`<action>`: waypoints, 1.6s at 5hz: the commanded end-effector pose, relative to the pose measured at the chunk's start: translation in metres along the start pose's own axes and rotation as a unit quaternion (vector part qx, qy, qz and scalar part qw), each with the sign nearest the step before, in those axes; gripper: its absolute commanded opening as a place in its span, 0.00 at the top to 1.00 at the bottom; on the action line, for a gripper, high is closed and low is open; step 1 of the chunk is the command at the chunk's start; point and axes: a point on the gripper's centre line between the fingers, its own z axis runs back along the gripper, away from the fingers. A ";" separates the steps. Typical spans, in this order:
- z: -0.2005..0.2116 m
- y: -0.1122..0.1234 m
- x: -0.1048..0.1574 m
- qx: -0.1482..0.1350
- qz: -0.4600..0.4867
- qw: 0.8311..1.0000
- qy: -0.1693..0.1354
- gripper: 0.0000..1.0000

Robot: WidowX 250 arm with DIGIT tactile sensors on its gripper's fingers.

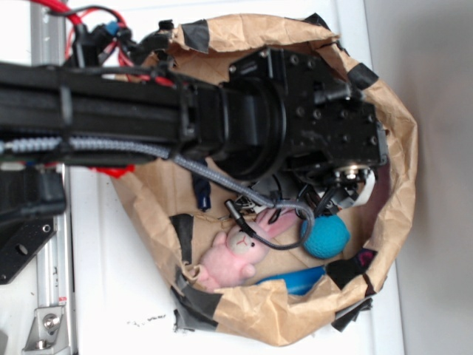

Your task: Grab the blue rope.

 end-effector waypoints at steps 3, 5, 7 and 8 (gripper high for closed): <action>-0.017 0.014 0.020 0.026 0.075 0.996 0.033 1.00; -0.010 0.015 0.010 0.032 0.128 0.991 -0.004 1.00; 0.036 -0.003 -0.013 0.019 0.338 0.940 -0.033 1.00; 0.076 -0.020 -0.016 -0.003 0.453 0.891 -0.026 1.00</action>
